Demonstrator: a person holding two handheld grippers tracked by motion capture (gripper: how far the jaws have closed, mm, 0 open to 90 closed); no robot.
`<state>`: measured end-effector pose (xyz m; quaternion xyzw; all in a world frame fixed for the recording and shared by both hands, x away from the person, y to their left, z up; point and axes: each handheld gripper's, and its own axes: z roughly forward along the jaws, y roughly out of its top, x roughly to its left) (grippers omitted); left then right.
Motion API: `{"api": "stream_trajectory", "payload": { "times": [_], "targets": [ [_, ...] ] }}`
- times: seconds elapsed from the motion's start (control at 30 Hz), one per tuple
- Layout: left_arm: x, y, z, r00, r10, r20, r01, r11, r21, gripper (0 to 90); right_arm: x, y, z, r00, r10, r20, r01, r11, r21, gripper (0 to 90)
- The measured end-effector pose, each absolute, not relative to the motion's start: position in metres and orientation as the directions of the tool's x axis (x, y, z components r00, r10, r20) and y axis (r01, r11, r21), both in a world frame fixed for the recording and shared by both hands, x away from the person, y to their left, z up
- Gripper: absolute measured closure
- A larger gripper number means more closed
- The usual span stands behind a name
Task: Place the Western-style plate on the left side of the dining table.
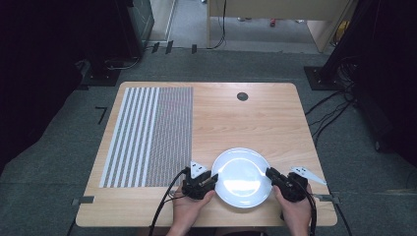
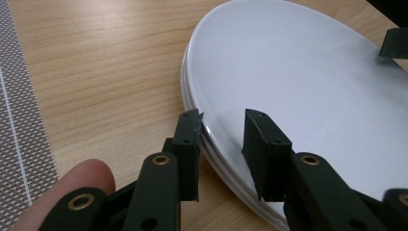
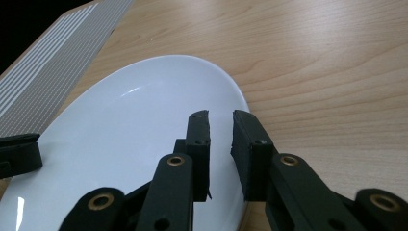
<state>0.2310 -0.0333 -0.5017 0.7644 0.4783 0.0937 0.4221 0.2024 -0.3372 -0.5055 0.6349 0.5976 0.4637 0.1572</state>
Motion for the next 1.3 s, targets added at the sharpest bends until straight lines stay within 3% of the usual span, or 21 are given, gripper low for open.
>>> {"api": "stream_trajectory", "payload": {
  "times": [0.43,0.73,1.3],
  "targets": [
    [0.229,-0.029,-0.502,0.527,0.802,-0.283,0.655,-0.170,0.737,69.4,0.203,-0.335,-0.507,-0.150,0.900,0.409,0.627,-0.233,0.743,81.3],
    [0.227,-0.019,-0.500,0.510,0.799,-0.320,0.667,-0.132,0.734,68.0,0.203,-0.361,-0.509,-0.085,0.865,0.494,0.616,-0.344,0.709,82.0],
    [0.232,-0.020,-0.504,0.525,0.764,-0.375,0.705,-0.143,0.695,67.1,0.206,-0.361,-0.515,-0.080,0.825,0.559,0.654,-0.380,0.654,86.5]
  ]
}}
